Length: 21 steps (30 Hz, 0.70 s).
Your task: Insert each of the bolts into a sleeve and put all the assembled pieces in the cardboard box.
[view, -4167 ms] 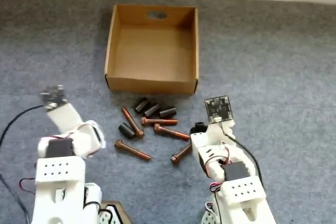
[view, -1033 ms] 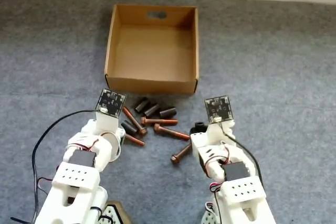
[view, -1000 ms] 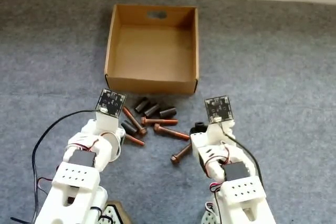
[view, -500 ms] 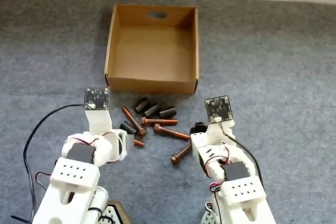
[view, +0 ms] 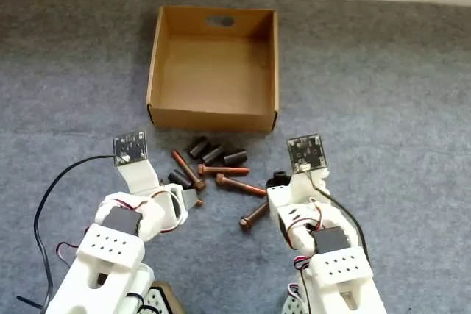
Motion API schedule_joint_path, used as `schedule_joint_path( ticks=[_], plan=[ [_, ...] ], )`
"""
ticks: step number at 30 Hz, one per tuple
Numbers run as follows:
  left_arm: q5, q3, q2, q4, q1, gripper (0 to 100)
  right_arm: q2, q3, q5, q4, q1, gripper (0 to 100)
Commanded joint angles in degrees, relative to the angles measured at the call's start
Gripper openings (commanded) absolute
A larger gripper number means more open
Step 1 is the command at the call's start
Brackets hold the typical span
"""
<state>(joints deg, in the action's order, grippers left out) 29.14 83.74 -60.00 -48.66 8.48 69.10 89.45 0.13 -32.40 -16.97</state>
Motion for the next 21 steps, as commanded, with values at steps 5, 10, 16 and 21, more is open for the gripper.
schedule_joint_path(
  ticks=[5, 10, 16, 21],
  plan=[
    [0.70, -0.75, 0.22, 1.23, 0.57, 25, 0.92, -0.22, -0.53, 0.66, -0.40, 0.6],
    [0.70, -0.75, 0.22, 1.23, 0.57, 25, 0.92, -0.22, -0.53, 0.66, -0.40, 0.6],
    [1.49, -4.44, 0.22, 0.70, 0.57, 25, 0.92, 0.31, -0.53, 0.66, -0.40, 0.6],
    [-0.09, -7.43, 0.22, -2.02, 1.98, 25, 0.92, 0.57, -0.53, 0.66, -0.40, 0.6]
  ],
)
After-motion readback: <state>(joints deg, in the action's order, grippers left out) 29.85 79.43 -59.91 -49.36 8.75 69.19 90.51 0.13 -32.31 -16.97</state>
